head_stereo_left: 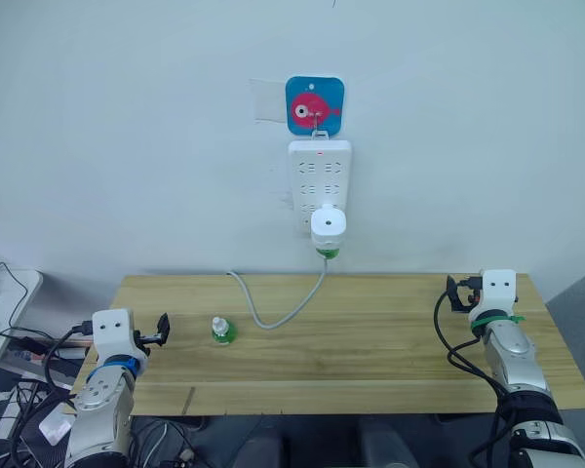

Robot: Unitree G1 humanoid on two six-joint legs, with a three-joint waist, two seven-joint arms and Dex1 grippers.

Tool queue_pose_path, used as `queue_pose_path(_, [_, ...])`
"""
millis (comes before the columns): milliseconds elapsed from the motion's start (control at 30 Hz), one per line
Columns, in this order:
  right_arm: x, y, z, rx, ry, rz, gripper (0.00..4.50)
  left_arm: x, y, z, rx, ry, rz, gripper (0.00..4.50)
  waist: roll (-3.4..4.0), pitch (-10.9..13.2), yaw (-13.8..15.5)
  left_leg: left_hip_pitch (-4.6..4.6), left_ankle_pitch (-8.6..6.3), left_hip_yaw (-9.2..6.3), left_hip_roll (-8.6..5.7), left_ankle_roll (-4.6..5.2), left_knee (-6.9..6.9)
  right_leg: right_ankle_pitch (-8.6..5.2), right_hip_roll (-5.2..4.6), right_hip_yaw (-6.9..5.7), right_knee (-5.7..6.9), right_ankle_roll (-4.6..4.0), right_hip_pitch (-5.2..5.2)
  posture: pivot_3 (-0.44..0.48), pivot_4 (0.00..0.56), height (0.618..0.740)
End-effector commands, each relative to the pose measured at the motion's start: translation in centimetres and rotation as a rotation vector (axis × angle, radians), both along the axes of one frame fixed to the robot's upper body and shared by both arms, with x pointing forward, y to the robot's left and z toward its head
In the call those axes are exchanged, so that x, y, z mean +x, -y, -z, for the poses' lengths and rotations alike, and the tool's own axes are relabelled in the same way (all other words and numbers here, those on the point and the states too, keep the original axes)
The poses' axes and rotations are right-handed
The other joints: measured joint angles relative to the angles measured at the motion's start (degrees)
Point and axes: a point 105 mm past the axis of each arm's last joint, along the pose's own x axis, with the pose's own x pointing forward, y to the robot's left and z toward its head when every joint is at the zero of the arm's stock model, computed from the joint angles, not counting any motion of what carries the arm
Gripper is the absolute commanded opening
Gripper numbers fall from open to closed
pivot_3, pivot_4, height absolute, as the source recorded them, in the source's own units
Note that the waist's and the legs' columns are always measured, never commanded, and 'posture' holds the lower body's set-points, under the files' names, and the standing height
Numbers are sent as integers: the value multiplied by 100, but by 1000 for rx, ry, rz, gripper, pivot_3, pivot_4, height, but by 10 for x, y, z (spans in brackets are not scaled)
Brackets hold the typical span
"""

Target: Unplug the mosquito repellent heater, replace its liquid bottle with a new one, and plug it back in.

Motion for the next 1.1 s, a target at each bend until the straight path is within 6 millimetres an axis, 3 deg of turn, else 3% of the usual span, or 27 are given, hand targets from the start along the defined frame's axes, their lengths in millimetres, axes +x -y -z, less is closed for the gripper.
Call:
queue_pose_path(33, [2, 3, -17, -10, 60, 4, 4445, 1, -12, -19, 25, 61, -17, 4500, 1, -2, 0, 0, 0, 0, 0, 0, 0, 0, 0, 0, 0, 0, 0, 18, 112, 740])
queue_pose_path(333, [2, 1, -16, -2, 66, 7, 4445, -1, -18, -26, 8, 83, -22, 4500, 1, -6, -3, 0, 0, 1, -1, -1, 2, 0, 0, 1, 1, 0, 0, 16, 106, 740])
queue_pose_path(733, [-4, -3, -15, -3, 63, -2, 4445, -2, -10, -31, -13, 101, 38, 4500, 1, -6, -11, 0, 0, 1, 0, -1, 2, 0, 0, 1, 3, -1, 0, -9, 121, 740])
queue_pose_path(900, [-10, -10, -22, -22, 76, -47, 4445, -3, -7, -54, 7, 135, 133, 4500, 2, -5, -21, -1, 0, 1, 3, 0, 1, 0, 0, 0, 3, -1, -1, -22, 129, 740])
queue_pose_path(1033, [-16, -28, -38, 8, 94, -138, 4445, 1, 10, -93, 40, 192, 328, 4500, 5, -2, -24, -2, 0, 0, 12, 0, 1, 0, 2, 0, 2, -2, 0, -29, 138, 740])
queue_pose_path(1100, [-21, -45, -51, 8, 107, -240, 4500, 9, 26, -119, 55, 223, 461, 4092, 13, 4, -24, 0, 0, 3, 11, 0, 3, 0, 2, 0, 4, -2, 2, -32, 142, 740])
